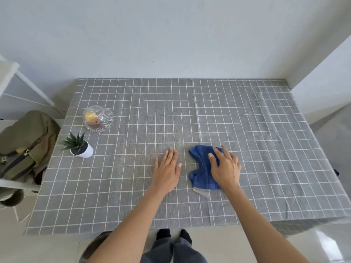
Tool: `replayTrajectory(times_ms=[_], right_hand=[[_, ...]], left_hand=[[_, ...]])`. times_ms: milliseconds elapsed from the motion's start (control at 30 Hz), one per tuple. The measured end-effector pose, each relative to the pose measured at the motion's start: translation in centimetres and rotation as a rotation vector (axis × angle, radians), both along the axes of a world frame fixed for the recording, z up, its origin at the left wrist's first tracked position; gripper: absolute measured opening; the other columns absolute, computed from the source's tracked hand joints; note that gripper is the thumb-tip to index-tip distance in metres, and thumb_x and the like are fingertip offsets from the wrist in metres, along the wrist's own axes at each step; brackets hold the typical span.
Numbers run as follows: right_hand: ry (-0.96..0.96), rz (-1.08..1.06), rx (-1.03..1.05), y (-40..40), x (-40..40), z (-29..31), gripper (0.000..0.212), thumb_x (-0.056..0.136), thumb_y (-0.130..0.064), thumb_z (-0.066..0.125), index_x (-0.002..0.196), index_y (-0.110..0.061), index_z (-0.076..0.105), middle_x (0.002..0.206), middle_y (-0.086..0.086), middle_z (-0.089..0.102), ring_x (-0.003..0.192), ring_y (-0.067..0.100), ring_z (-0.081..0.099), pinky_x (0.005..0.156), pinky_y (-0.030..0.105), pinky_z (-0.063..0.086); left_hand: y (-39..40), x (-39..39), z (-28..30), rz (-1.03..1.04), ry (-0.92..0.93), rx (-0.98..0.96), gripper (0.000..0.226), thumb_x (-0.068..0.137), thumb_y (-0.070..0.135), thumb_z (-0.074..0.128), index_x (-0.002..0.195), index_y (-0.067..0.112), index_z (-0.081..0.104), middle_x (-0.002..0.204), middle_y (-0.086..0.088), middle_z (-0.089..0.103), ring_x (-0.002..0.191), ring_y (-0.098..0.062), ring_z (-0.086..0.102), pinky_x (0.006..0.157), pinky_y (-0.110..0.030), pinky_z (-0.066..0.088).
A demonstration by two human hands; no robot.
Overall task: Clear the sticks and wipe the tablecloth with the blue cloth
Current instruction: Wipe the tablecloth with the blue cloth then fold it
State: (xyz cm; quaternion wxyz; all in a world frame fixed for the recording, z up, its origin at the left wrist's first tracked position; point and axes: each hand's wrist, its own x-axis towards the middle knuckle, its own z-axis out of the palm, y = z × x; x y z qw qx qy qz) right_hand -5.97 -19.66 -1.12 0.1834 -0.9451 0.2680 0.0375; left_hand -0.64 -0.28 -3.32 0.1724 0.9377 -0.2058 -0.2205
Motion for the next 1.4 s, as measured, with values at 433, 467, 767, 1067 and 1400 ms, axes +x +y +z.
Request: replayTrajectory(times_ms=[433, 467, 767, 1067, 1400], right_hand=[[0.009, 0.19, -0.047, -3.6, 1.9, -0.6, 0.036, 0.096, -0.032, 0.046, 0.129, -0.021, 0.054, 0.141, -0.007, 0.047, 0.127, 0.022, 0.036, 0.099, 0.039, 0.028], [-0.014, 0.178, -0.027, -3.7, 1.9, -0.7, 0.033, 0.095, -0.03, 0.048, 0.125, -0.021, 0.056, 0.138, -0.006, 0.051, 0.126, 0.022, 0.037, 0.099, 0.039, 0.027], [-0.175, 0.018, 0.156, -3.8, 1.7, 0.1, 0.019, 0.083, -0.009, 0.065, 0.1, -0.015, 0.064, 0.093, -0.002, 0.066, 0.095, 0.022, 0.058, 0.09, 0.031, 0.032], [-0.028, -0.004, 0.242, -5.0, 2.3, -0.2, 0.012, 0.083, -0.007, 0.065, 0.092, -0.007, 0.072, 0.092, 0.006, 0.056, 0.087, 0.024, 0.055, 0.078, 0.027, 0.04], [-0.137, -0.127, 0.396, -6.1, 1.0, 2.3, 0.01, 0.084, -0.012, 0.067, 0.091, -0.016, 0.072, 0.077, -0.006, 0.065, 0.075, 0.012, 0.057, 0.06, 0.01, 0.036]], left_hand=[[-6.8, 2.3, 0.3, 0.074, -0.076, -0.088, 0.053, 0.102, 0.04, 0.022, 0.147, 0.012, 0.029, 0.159, -0.002, 0.015, 0.147, -0.014, 0.008, 0.118, -0.044, 0.004], [-6.9, 2.4, 0.3, 0.085, -0.094, -0.1, 0.052, 0.101, 0.041, 0.025, 0.144, 0.012, 0.035, 0.158, -0.003, 0.019, 0.146, -0.014, 0.011, 0.117, -0.045, 0.004], [-7.5, 2.6, 0.5, 0.185, -0.133, -0.373, 0.024, 0.091, 0.025, 0.059, 0.11, 0.011, 0.066, 0.128, -0.004, 0.06, 0.122, -0.018, 0.053, 0.108, -0.042, 0.037], [-9.1, 2.1, 0.8, 0.244, -0.229, -0.331, 0.02, 0.084, 0.024, 0.069, 0.102, 0.017, 0.063, 0.096, 0.006, 0.07, 0.089, -0.014, 0.064, 0.094, -0.031, 0.039], [-7.7, 4.1, 3.2, 0.327, 0.152, -0.562, 0.019, 0.084, 0.01, 0.068, 0.103, 0.012, 0.07, 0.101, 0.003, 0.068, 0.087, -0.006, 0.059, 0.073, -0.01, 0.043]])
